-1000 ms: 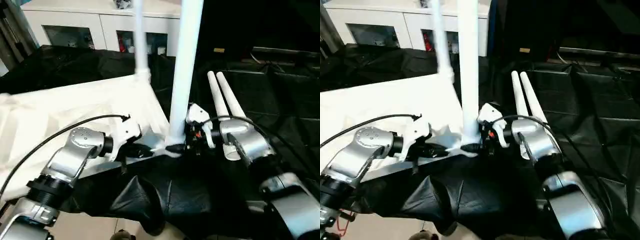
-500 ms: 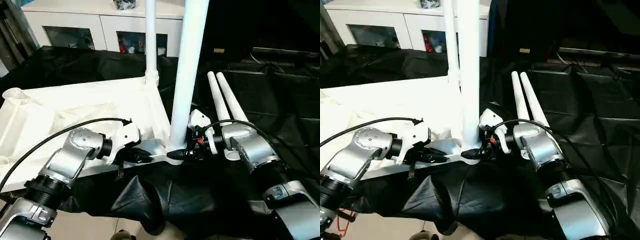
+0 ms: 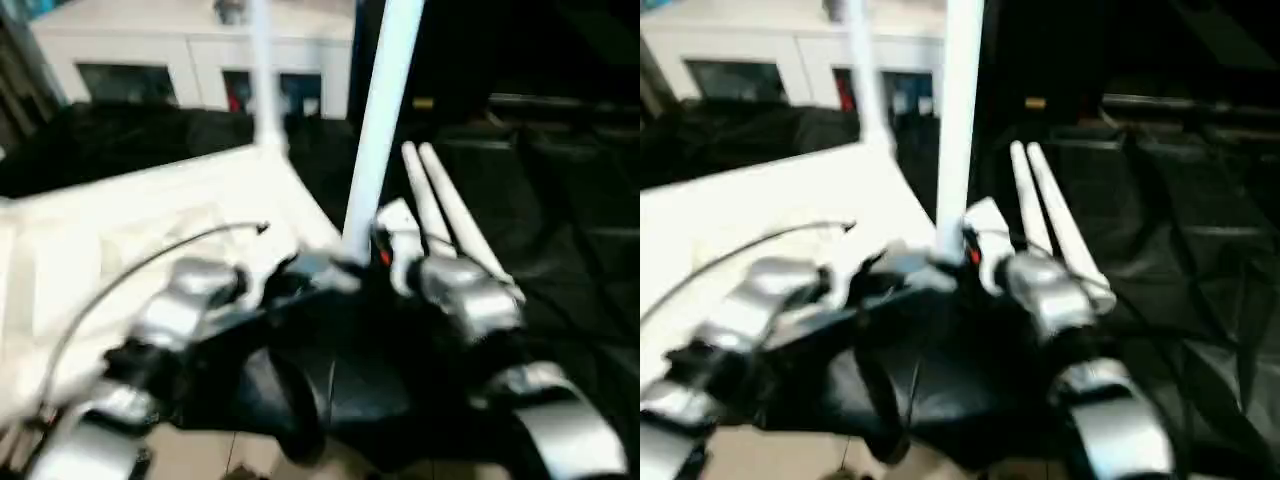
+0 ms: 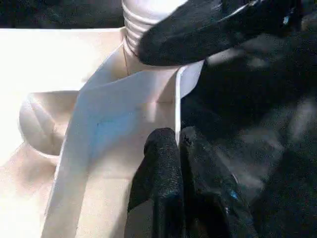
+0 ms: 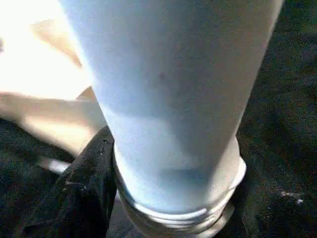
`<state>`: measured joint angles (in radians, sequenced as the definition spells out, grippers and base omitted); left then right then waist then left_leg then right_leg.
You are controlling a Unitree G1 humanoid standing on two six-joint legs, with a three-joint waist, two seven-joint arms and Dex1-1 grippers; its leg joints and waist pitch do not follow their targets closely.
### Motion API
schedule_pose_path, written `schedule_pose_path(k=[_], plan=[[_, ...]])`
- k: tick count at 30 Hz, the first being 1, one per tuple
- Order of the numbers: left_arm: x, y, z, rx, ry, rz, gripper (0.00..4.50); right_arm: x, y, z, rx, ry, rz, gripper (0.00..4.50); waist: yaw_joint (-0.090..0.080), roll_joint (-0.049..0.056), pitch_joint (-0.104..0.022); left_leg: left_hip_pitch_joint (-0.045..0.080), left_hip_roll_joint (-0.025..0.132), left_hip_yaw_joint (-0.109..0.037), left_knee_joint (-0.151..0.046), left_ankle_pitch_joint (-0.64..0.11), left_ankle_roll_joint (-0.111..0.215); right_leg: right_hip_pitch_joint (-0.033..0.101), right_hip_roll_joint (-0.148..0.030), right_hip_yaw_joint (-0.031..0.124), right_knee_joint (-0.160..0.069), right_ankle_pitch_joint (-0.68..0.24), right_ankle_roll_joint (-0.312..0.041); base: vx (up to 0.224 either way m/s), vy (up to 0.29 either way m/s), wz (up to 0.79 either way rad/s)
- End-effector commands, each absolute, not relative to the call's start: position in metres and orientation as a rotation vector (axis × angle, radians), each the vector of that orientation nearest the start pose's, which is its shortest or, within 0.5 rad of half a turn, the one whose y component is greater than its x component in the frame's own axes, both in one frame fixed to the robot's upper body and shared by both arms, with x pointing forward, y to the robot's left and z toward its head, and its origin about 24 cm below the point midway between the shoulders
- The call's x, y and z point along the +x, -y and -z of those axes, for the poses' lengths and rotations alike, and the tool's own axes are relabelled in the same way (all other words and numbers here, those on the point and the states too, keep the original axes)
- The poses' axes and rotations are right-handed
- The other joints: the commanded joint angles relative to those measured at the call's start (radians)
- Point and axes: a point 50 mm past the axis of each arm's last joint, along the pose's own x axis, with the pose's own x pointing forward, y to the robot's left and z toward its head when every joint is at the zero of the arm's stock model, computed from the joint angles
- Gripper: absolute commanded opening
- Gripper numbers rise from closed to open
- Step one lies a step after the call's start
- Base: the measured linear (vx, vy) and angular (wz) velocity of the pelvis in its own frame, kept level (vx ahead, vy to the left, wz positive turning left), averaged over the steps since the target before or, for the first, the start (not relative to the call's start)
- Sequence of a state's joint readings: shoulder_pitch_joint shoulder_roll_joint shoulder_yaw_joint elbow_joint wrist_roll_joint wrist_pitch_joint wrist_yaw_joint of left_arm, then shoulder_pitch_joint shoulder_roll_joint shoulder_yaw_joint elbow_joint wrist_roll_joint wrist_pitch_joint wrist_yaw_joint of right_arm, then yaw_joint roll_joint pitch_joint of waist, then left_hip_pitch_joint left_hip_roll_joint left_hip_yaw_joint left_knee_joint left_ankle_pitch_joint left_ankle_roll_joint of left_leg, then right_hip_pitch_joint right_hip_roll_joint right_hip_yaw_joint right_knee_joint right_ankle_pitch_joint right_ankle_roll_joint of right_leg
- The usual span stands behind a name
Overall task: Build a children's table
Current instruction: Rotate leg to tighten
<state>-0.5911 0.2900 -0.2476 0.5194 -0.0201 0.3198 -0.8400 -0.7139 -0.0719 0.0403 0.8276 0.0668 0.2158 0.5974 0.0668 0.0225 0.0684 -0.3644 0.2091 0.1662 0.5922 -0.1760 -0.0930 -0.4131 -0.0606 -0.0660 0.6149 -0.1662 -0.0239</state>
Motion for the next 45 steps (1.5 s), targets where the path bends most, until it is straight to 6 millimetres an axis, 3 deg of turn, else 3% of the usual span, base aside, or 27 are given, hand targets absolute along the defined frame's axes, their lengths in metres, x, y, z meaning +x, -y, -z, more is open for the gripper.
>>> schedule_pose_path(k=[1, 4, 5, 9, 11, 13, 16, 22, 27, 31, 36, 45], plan=[[0.343, -0.105, -0.069, 0.292, -0.363, 0.901, 0.0, 0.346, 0.054, -0.035, 0.059, -0.422, -0.763, 2.82, 0.0, 0.008, -0.078, 0.009, 0.01, -0.001, -0.064, -0.227, -0.007, 0.052, -0.07, 0.043, -0.086, -0.323, -0.182, 0.0, 0.0, 0.0], [0.342, -0.09, -0.068, 0.292, -0.345, 0.907, 0.0, 0.349, 0.037, -0.036, 0.043, -0.395, -0.706, 2.82, -0.003, 0.008, -0.08, 0.007, 0.011, -0.002, -0.064, -0.218, -0.005, 0.054, -0.071, 0.041, -0.083, -0.296, -0.19, 0.0, 0.0, 0.0], [0.34, -0.086, -0.067, 0.294, -0.344, 0.933, 0.0, 0.348, 0.034, -0.038, 0.027, -0.374, -0.73, 3.37, -0.003, 0.008, -0.081, 0.006, 0.011, -0.002, -0.064, -0.218, -0.001, 0.057, -0.07, 0.041, -0.082, -0.286, -0.191, 0.0, 0.0, 0.0], [0.336, -0.084, -0.066, 0.293, -0.343, 0.975, 0.0, 0.348, 0.031, -0.04, 0.029, -0.357, -0.772, 3.6, -0.003, 0.003, -0.083, 0.002, 0.011, 0.001, -0.063, -0.195, 0.023, 0.061, -0.069, 0.042, -0.075, -0.219, -0.206, 0.0, 0.0, 0.0], [0.332, -0.087, -0.066, 0.299, -0.335, 1.015, 0.0, 0.35, 0.034, -0.044, 0.015, -0.335, -0.792, 3.93, -0.002, 0.002, -0.082, 0.002, 0.012, 0.001, -0.063, -0.194, 0.028, 0.062, -0.071, 0.042, -0.075, -0.223, -0.209, 0.0, 0.0, 0.0], [0.33, -0.088, -0.066, 0.306, -0.327, 1.036, 0.0, 0.352, 0.037, -0.046, -0.007, -0.321, -0.793, 3.98, -0.004, 0.004, -0.083, -0.001, 0.012, 0.0, -0.063, -0.192, 0.03, 0.063, -0.071, 0.042, -0.072, -0.221, -0.209, 0.0, 0.0, 0.0], [0.325, -0.091, -0.067, 0.295, -0.323, 1.088, 0.0, 0.353, 0.046, -0.05, -0.036, -0.3, -0.848, 3.98, -0.006, 0.004, -0.085, -0.001, 0.014, 0.0, -0.061, -0.174, 0.039, 0.065, -0.072, 0.042, -0.068, -0.187, -0.223, 0.0, 0.0, 0.0], [0.308, -0.103, -0.067, 0.329, -0.31, 1.273, 0.0, 0.344, 0.084, -0.054, -0.158, -0.306, -1.148, 3.98, 0.002, 0.004, -0.084, 0.0, 0.018, 0.006, -0.057, -0.171, 0.075, 0.063, -0.067, 0.041, -0.064, -0.139, -0.249, 0.0, 0.0, 0.0], [0.296, -0.118, -0.064, 0.368, -0.364, 1.382, 0.0, 0.332, 0.107, -0.06, -0.15, -0.34, -1.342, 3.98, 0.024, 0.002, -0.08, 0.006, 0.022, 0.006, -0.059, -0.206, 0.074, 0.058, -0.068, 0.042, -0.073, -0.232, -0.231, 0.0, 0.0, 0.0], [0.29, -0.128, -0.065, 0.393, -0.379, 1.431, 0.0, 0.324, 0.114, -0.06, -0.154, -0.369, -1.429, 3.98, 0.028, 0.002, -0.078, 0.007, 0.02, 0.004, -0.062, -0.224, 0.057, 0.056, -0.068, 0.042, -0.077, -0.289, -0.21, 0.0, 0.0, 0.0], [0.284, -0.136, -0.066, 0.399, -0.396, 1.479, 0.0, 0.319, 0.116, -0.056, -0.149, -0.397, -1.47, 3.53, 0.026, 0.002, -0.078, 0.005, 0.021, 0.004, -0.062, -0.221, 0.052, 0.054, -0.068, 0.042, -0.077, -0.295, -0.211, 0.0, 0.0, 0.0], [0.291, -0.136, -0.063, 0.381, -0.384, 1.387, 0.0, 0.312, 0.106, -0.05, -0.093, -0.4, -1.468, 2.89, 0.027, 0.0, -0.079, 0.004, 0.019, 0.004, -0.062, -0.199, 0.049, 0.055, -0.068, 0.041, -0.076, -0.283, -0.203, 0.0, 0.0, 0.0]])
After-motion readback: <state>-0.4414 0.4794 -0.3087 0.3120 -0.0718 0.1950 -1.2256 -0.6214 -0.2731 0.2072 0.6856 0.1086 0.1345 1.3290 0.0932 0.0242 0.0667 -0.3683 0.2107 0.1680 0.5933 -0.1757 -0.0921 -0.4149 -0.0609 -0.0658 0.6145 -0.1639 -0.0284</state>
